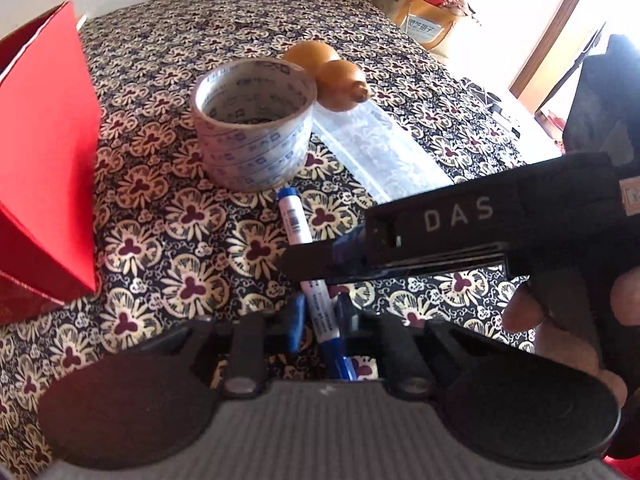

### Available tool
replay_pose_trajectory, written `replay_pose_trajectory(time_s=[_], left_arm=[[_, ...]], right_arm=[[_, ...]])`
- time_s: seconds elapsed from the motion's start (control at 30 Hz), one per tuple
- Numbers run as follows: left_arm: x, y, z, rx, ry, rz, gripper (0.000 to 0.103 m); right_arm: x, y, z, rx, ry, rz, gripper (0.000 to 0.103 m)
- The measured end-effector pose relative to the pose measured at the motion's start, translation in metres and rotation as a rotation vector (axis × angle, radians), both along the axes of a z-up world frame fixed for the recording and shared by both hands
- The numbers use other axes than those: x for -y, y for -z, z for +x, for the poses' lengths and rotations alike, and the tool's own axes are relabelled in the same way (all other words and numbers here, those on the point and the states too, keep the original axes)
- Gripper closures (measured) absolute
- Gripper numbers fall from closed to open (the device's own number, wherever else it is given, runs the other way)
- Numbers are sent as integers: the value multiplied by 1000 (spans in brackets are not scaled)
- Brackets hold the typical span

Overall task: Organize rigid objects
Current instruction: 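Lift the marker with the right gripper and carry it into the red box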

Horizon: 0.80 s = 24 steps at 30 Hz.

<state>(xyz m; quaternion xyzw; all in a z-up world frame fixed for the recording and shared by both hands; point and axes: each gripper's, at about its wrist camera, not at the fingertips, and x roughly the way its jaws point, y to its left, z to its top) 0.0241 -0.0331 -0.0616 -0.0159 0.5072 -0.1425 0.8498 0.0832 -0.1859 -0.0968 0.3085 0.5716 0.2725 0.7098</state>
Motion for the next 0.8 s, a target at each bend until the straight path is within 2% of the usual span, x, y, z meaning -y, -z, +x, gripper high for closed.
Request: replay_pose_trajectory(time_s=[0.13, 0.37, 0.6, 0.8], left_arm=[[-2, -9, -9, 14, -1, -22, 93], [-12, -37, -25, 89, 3, -35, 93], [-49, -95, -28, 233, 7, -58, 93], [-103, -134, -20, 323, -10, -48, 94]], right_arm=[[5, -2, -8, -25, 3, 35, 98], [3, -39, -16, 57, 16, 82, 101], [-37, -99, -8, 205, 1, 111, 101], [-94, -138, 15, 290, -53, 117, 101]])
